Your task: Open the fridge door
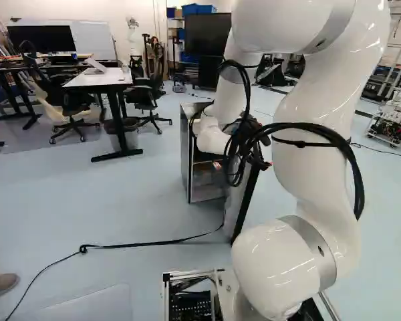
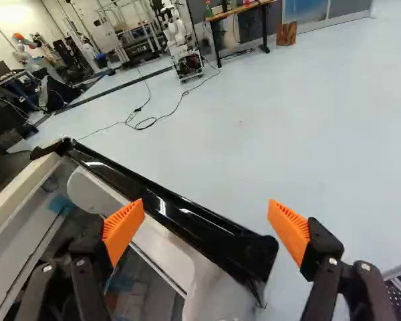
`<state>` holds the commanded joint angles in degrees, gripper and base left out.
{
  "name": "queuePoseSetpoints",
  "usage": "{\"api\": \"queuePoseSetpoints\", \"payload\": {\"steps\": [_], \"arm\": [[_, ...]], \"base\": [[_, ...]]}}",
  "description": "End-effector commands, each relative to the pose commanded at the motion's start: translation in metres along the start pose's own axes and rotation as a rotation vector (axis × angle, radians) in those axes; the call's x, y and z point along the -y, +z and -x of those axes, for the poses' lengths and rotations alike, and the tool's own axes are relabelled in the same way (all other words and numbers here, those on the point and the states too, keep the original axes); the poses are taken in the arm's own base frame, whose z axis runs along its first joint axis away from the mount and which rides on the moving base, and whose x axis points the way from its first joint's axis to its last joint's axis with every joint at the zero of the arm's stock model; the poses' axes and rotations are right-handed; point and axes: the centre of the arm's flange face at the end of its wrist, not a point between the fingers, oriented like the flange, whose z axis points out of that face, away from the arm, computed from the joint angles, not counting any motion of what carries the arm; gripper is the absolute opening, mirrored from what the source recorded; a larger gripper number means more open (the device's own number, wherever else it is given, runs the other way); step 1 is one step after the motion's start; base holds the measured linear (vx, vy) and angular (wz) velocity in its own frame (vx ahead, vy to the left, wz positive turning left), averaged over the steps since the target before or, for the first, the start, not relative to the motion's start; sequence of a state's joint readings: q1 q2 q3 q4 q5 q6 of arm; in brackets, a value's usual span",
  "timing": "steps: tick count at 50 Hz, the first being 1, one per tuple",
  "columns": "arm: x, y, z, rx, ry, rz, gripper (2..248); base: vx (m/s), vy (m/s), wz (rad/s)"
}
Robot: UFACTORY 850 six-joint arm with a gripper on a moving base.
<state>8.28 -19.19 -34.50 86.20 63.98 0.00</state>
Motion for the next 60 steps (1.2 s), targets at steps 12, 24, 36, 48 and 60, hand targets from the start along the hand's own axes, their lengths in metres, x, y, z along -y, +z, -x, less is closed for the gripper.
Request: {"api": "queuePoseSetpoints", "payload": {"steps": [12,24,36,48,60], "arm": [[-0.016,0.01,-0.009,-0.009,0.005,0.036,247],[-0.031,0.021,-0.019,-0.019,0.015,0.076,247],[-0.039,0.037,-0.029,-0.032,0.036,0.123,247],[-0.034,0.06,-0.038,-0.049,0.072,0.169,247],[-0.015,0.084,-0.044,-0.065,0.111,0.197,247]], "base": [[0.0,0.0,0.0],[0.0,0.0,0.0],[0.0,0.0,0.0],[0.0,0.0,0.0],[0.0,0.0,0.0]]}}
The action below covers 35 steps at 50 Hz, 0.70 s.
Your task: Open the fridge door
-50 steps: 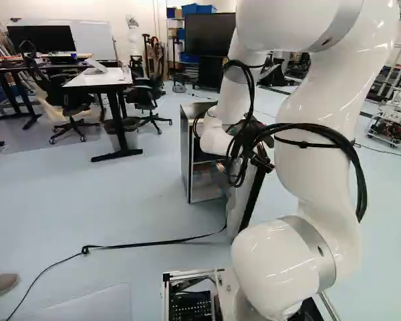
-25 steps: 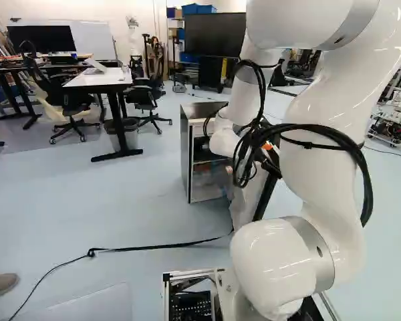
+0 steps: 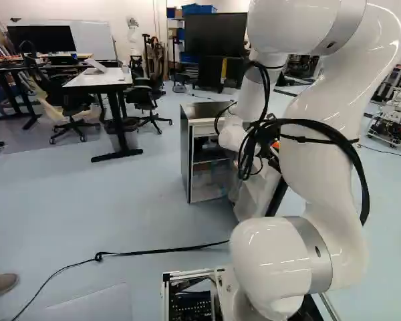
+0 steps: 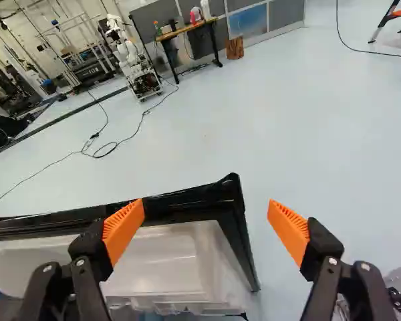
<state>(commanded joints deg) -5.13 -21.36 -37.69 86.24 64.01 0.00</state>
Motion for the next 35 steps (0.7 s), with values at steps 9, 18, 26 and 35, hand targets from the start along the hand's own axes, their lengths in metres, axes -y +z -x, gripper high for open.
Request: {"api": "queuePoseSetpoints", "payload": {"steps": [9,18,26,35], "arm": [[0.017,0.016,-0.002,-0.01,0.032,0.023,247],[0.033,0.033,-0.004,-0.021,0.066,0.048,247],[0.046,0.048,-0.006,-0.03,0.097,0.071,247],[0.061,0.065,-0.008,-0.038,0.135,0.098,247]], "base": [[0.0,0.0,0.0],[0.0,0.0,0.0],[0.0,0.0,0.0],[0.0,0.0,0.0]]}}
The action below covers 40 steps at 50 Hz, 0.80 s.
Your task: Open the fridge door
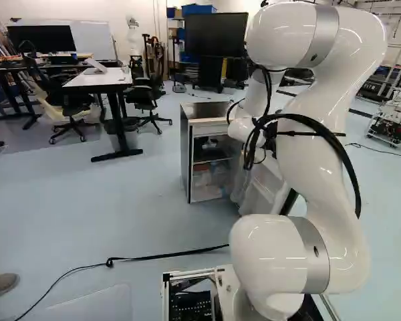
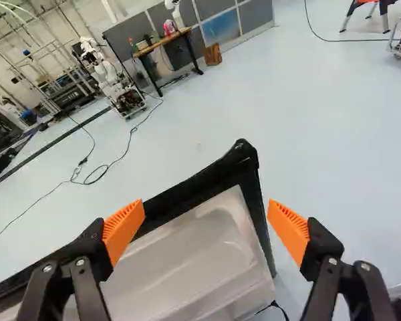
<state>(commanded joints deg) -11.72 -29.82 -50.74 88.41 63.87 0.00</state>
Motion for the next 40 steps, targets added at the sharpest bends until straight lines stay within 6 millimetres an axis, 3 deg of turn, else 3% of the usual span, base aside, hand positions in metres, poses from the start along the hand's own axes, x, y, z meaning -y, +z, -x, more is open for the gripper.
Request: {"api": "queuePoseSetpoints", "payload": {"steps": [40], "arm": [[0.054,0.076,-0.006,-0.026,0.174,0.134,247]], "base": [[0.0,0.0,0.0]]}}
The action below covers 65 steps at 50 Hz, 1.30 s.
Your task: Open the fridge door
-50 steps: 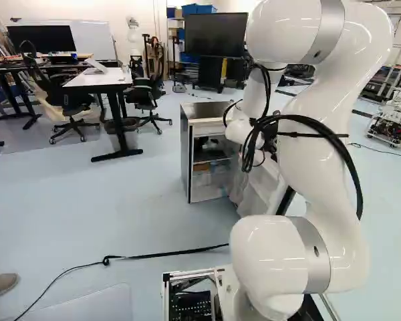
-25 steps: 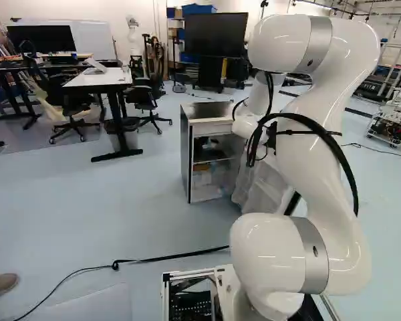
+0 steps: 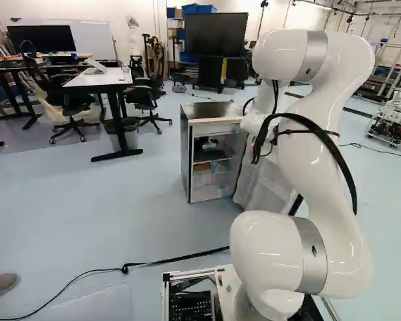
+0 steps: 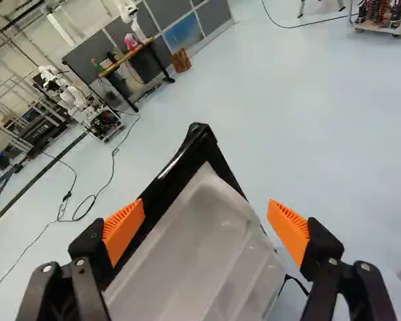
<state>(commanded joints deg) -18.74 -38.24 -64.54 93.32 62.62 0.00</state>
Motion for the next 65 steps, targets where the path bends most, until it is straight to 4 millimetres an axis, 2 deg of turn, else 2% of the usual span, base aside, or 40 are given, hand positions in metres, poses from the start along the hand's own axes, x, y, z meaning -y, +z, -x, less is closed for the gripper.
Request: {"api": "queuePoseSetpoints", "payload": {"steps": [22,30,44,65], "arm": [[0.033,0.04,-0.002,-0.025,0.074,0.025,247],[0.037,0.045,-0.002,-0.029,0.083,0.027,247],[0.023,0.028,-0.003,-0.019,0.033,-0.009,247],[0.0,-0.009,-0.004,0.026,-0.124,-0.188,247]], "base": [[0.0,0.0,0.0],[0.0,0.0,0.0],[0.0,0.0,0.0],[0.0,0.0,0.0]]}}
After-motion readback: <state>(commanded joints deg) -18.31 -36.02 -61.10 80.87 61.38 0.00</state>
